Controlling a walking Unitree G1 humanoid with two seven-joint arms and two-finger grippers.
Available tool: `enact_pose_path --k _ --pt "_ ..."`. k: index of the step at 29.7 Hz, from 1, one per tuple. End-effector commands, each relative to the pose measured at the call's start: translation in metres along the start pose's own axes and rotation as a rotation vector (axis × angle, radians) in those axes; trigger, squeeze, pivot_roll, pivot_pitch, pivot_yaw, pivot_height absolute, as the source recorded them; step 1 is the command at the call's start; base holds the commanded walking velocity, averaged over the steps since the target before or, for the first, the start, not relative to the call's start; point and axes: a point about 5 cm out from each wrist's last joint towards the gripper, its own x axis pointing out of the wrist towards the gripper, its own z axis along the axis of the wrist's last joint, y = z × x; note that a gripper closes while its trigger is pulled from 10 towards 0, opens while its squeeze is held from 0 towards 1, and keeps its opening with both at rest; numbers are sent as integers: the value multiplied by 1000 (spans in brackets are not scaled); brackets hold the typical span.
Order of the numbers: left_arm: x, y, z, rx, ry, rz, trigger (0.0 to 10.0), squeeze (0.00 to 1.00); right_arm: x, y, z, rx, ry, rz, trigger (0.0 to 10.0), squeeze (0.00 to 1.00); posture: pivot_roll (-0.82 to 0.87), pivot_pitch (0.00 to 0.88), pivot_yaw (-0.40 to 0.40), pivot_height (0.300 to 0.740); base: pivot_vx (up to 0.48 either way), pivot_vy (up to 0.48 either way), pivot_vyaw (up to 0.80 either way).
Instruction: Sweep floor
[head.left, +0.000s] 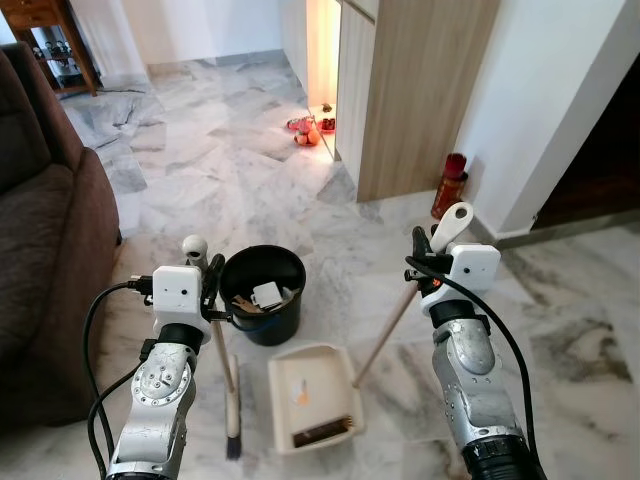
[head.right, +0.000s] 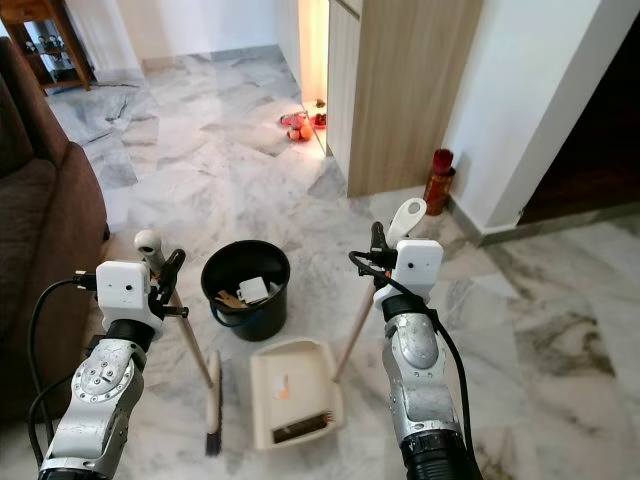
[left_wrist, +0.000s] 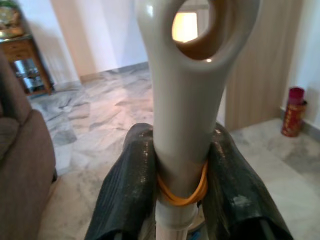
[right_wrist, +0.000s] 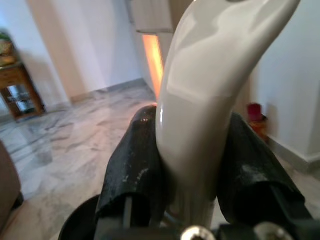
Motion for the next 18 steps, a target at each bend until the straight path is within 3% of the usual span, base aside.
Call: enact_pose_path --k 1,11,18 --pt "2 3 9 10 -42 4 10000 0 5 5 11 -1 -50 18 10000 0 147 45 45 740 0 304 0" --pt "1 0 6 12 -22 -25 10000 0 7 7 16 4 -63 21 10000 0 149 44 47 740 0 30 0" --pt "2 1 8 18 -38 -22 10000 0 12 9 33 24 -119 26 10000 0 148 39 48 740 0 0 0"
